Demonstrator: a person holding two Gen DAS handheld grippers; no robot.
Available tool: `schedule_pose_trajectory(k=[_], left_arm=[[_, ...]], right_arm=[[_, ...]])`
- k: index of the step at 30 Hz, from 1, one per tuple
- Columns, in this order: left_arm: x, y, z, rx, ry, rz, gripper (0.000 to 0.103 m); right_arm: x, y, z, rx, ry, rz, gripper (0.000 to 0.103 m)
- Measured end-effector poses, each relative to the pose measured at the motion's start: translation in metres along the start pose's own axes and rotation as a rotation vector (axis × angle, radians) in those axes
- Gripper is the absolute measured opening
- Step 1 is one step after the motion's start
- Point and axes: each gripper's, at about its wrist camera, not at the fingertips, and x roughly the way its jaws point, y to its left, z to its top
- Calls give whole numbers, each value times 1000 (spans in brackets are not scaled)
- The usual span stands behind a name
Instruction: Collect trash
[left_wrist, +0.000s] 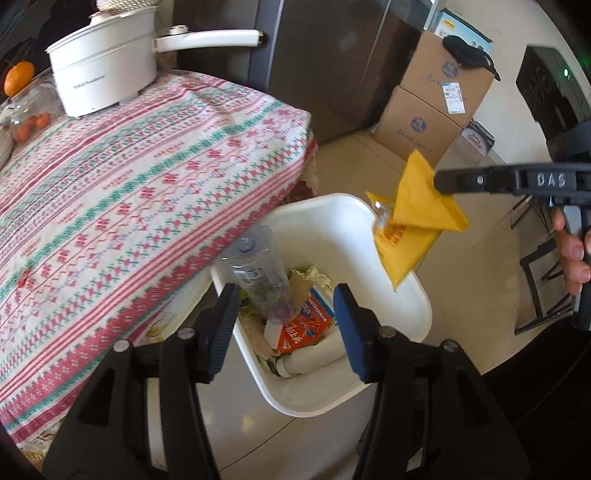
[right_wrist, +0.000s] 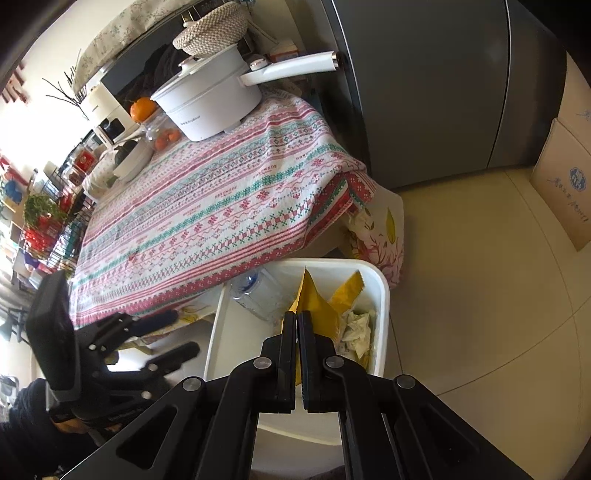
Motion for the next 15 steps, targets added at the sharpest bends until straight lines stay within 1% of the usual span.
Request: schedule_pose_trajectory(k=[3,5,6,7,8,9,11,15], left_arm=[[-4,6,2,-15,-4,6,57],[-5,8,2,-20,-4,15,60],[-6,9,2,-22,-4,20,63],[-7,9,2,-23,-3,25,64],[-8,9,1,-22,-1,34,65],[-8,9,1,-21,0,41,67],[-11,9,1,-20,-1,58,70],[-21,8,1,-25,-8,111,78]], right_arm=[[4,0,0,6,13,-8,3],[6,0,0,17,21,-12,13],[8,-2,1,30,26,-10,29],[9,-3,2,41,27,-13,50],[9,-3,1,49,22,-23,57],[7,-3,2,52,9,-33,63],[4,-1,3,40,-3,-37,63],[0,5,3,19,-19,-54,69]])
